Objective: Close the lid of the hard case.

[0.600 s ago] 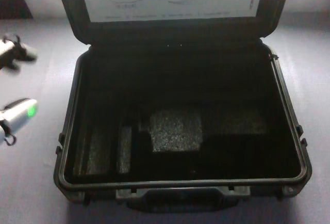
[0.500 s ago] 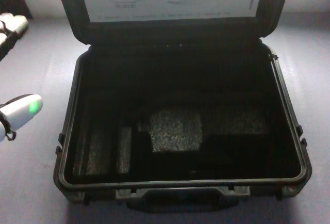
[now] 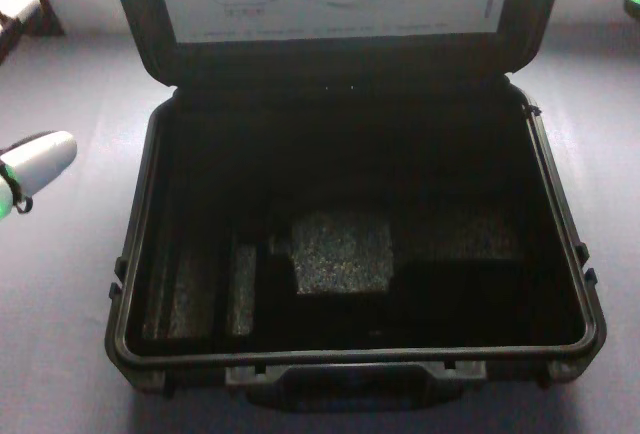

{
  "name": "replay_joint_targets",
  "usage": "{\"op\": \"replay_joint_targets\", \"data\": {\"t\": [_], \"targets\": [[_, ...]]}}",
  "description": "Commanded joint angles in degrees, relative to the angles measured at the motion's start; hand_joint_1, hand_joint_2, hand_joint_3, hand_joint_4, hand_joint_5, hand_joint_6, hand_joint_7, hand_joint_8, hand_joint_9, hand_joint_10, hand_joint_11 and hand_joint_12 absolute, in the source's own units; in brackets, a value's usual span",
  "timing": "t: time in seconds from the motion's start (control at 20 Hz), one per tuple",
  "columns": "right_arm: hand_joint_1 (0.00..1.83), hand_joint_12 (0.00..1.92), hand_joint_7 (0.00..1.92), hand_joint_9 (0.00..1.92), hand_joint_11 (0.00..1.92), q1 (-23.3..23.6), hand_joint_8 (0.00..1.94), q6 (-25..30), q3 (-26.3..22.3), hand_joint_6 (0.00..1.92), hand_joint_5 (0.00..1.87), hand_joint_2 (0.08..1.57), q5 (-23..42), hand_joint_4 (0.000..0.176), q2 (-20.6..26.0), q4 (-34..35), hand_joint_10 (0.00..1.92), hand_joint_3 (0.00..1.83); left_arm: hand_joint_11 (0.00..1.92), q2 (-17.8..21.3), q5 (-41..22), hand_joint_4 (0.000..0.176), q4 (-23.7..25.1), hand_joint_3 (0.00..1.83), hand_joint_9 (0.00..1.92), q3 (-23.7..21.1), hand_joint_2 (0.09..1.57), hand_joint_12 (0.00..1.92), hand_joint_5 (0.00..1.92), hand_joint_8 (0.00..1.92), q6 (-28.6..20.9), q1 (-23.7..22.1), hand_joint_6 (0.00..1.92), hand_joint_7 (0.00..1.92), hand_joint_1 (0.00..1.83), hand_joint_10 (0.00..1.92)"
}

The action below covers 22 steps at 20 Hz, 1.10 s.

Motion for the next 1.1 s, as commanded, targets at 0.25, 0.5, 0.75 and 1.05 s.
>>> {"op": "replay_joint_targets", "data": {"t": [0.25, 0.5, 0.75, 1.05], "targets": [[0.23, 0.0, 0.06, 0.0, 0.0, 8.3, 0.0, 0.2, 6.4, 0.0, 0.08, 1.2, -5.2, 0.0, -3.1, 1.5, 0.0, 0.0, 0.0, -4.7, 9.0, 0.0, 0.2, 0.0, 0.04, 9.1, 1.14, 0.03, 0.04, 0.0, 0.0, -11.6, 0.0, 0.08, 0.17, 0.0], [0.31, 0.02, 0.07, 0.04, 0.05, 13.3, 0.0, 0.0, 10.0, 0.0, 0.07, 1.16, -9.7, 0.0, -5.0, 1.5, 0.01, 0.0, 0.0, -7.6, 17.6, 0.028, 2.1, 0.0, 0.0, 14.3, 1.1, 0.0, 0.0, 0.0, 0.1, -18.3, 0.0, 0.01, 0.14, 0.0], [0.22, 0.0, 0.04, 0.01, 0.02, 20.4, 0.0, -0.7, 13.5, 0.0, 0.07, 1.11, -15.8, 0.0, -7.7, -1.5, 0.0, 0.0, 0.0, -8.4, 24.6, 0.0, 3.5, 0.01, 0.01, 17.2, 1.15, 0.0, 0.04, 0.02, 3.8, -24.5, 0.01, 0.07, 0.07, 0.0], [0.25, 0.03, 0.05, 0.05, 0.06, 25.5, 0.01, -1.2, 14.6, 0.01, 0.07, 1.12, -17.9, 0.0, -8.4, -3.8, 0.01, 0.0, 0.0, -9.1, 26.7, 0.0, 4.0, 0.01, 0.0, 19.1, 1.15, 0.0, 0.03, 0.0, 4.9, -28.6, 0.0, 0.04, 0.1, 0.0]]}}
